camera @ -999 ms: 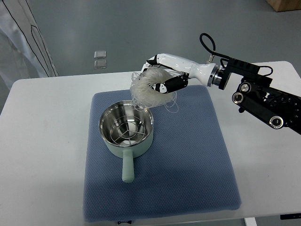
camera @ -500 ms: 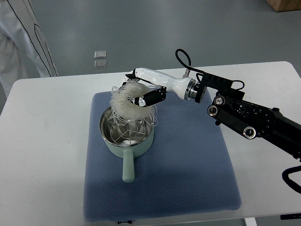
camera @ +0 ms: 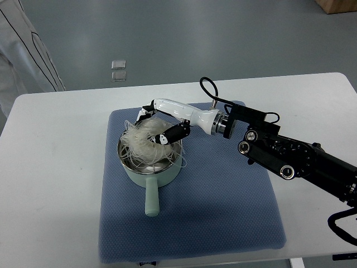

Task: Put vermicelli into pot with right hand
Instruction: 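Open the right hand to drop the vermicelli into the pot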

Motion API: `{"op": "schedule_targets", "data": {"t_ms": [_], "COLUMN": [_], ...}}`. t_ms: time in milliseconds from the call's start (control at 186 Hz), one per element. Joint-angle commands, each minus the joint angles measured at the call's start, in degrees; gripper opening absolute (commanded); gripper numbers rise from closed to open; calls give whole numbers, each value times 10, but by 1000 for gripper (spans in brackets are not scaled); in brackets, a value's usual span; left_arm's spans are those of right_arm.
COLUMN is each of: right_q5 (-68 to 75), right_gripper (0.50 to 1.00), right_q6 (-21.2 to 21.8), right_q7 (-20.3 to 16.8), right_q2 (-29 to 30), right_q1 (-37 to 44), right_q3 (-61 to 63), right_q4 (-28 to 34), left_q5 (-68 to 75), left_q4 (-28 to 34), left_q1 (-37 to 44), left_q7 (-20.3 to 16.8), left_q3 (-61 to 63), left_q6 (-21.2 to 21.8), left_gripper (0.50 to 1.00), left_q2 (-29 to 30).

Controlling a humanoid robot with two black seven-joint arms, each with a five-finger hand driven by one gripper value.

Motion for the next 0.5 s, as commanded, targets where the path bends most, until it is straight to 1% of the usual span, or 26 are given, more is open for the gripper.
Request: {"op": "schedule_targets", "data": {"t_ms": [0, 134, 220, 247, 290, 398, 446, 494], "right_q5": [0, 1, 1, 1, 2, 5, 8, 10], "right_gripper": [754, 760, 799, 827, 858, 864, 897, 899], "right_q6": [-6, -6, -5, -5, -5, -4, -4, -4], "right_q7": [0, 0, 0, 0, 0, 1, 1, 2], "right_q2": [0, 0, 0, 0, 0, 0, -4, -7], "right_q1": [-2, -3, -3, -3, -3, -1, 0, 2], "right_q3": [-1, -1, -1, -1, 0, 0, 1, 2], "right_q4": [-1, -1, -1, -2, -1, -1, 0, 2], "left_q5": [0, 0, 0, 0, 0, 0, 0, 0], "left_q4": [0, 0, 0, 0, 0, 0, 0, 0], "left_q1": [0, 0, 0, 0, 0, 0, 0, 0], "left_q7": [0, 0, 0, 0, 0, 0, 0, 0], "left_q3": [0, 0, 0, 0, 0, 0, 0, 0], "left_q6": [0, 0, 0, 0, 0, 0, 0, 0], "left_gripper": [1000, 1000, 1000, 1000, 1000, 1000, 1000, 1000], "left_q2": [0, 0, 0, 0, 0, 0, 0, 0]}}
